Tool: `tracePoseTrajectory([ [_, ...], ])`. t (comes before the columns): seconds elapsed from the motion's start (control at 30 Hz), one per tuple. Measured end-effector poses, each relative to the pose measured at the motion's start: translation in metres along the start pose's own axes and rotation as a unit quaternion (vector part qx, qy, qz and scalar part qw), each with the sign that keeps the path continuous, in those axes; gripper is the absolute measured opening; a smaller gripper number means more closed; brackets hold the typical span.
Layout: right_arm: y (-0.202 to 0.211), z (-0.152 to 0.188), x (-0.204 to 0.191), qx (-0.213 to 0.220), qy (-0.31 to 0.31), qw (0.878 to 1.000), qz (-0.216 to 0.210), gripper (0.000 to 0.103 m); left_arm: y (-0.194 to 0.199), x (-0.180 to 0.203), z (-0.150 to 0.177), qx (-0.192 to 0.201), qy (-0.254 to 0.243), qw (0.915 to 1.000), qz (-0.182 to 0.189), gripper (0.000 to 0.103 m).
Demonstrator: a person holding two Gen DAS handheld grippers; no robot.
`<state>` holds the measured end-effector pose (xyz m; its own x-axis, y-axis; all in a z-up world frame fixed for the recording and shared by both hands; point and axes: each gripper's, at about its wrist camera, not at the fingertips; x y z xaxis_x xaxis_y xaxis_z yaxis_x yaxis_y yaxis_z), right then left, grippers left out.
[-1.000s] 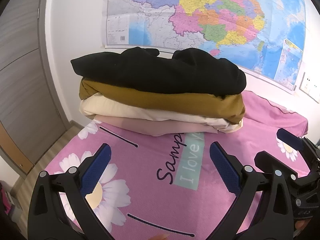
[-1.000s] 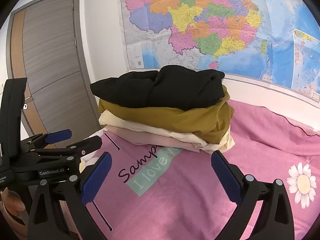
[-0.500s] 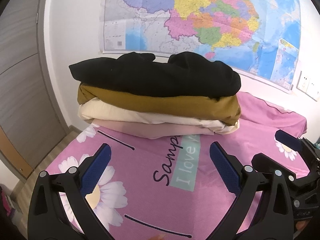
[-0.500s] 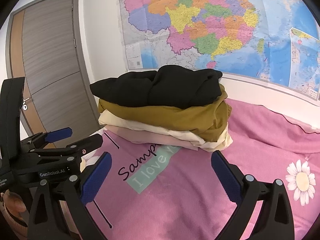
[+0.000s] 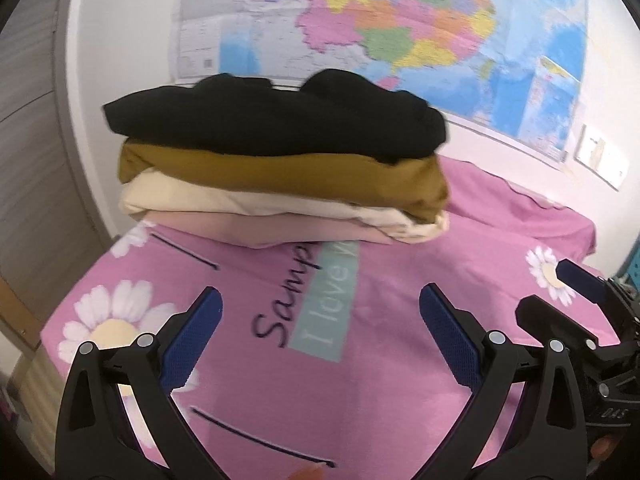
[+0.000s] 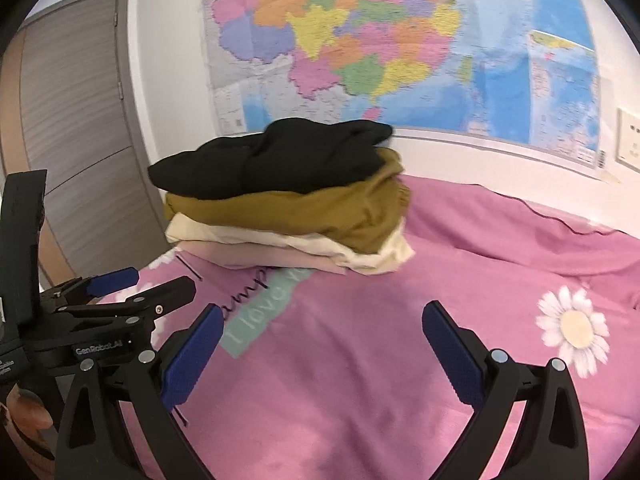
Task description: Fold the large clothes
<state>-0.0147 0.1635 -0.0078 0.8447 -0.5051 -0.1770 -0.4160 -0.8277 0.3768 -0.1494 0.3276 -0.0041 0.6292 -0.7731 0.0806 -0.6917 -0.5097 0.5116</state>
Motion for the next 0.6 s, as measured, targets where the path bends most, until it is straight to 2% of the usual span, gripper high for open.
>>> tracePoseTrajectory([
  [0.1,0.01,0.006,0.013,0.001,-0.001,1.0,0.022,0.097,-0.003,0.014,0.006,-0.004,-0.003,0.9999,0.014,0.098],
  [0.17,0.019,0.012,0.026,0.0,-0.003,0.999,0.048,0.097,-0.008,0.029,0.014,-0.008,-0.008,0.9988,0.048,0.098],
  [0.2,0.024,0.017,0.035,-0.004,-0.005,0.998,0.064,0.097,-0.014,0.038,0.018,-0.018,-0.011,0.9975,0.068,0.098],
  [0.33,0.037,0.037,0.076,-0.038,-0.027,0.99,0.135,0.097,-0.041,0.083,0.032,-0.055,-0.047,0.9934,0.089,0.098],
  [0.4,0.045,0.054,0.109,-0.063,-0.056,0.978,0.189,0.097,-0.056,0.109,0.038,-0.077,-0.061,0.9903,0.099,0.098],
  [0.43,0.047,0.06,0.118,-0.069,-0.064,0.975,0.2,0.097,-0.061,0.12,0.041,-0.082,-0.066,0.989,0.104,0.098],
  [0.53,0.052,0.086,0.162,-0.115,-0.103,0.952,0.264,0.097,-0.078,0.156,0.053,-0.1,-0.076,0.9847,0.121,0.098],
  [0.6,0.052,0.099,0.182,-0.138,-0.12,0.941,0.284,0.097,-0.088,0.175,0.059,-0.113,-0.083,0.9829,0.12,0.098],
])
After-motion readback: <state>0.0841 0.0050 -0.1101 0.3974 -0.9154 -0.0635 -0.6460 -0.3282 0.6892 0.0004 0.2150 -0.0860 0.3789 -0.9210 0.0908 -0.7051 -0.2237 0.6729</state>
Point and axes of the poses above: each gripper's, at about its wrist camera, not at the fingertips, and y roughly against the way its jaws point, x to its right, z to its underside, and after that the axes turned 4 degrees about x, right-handed
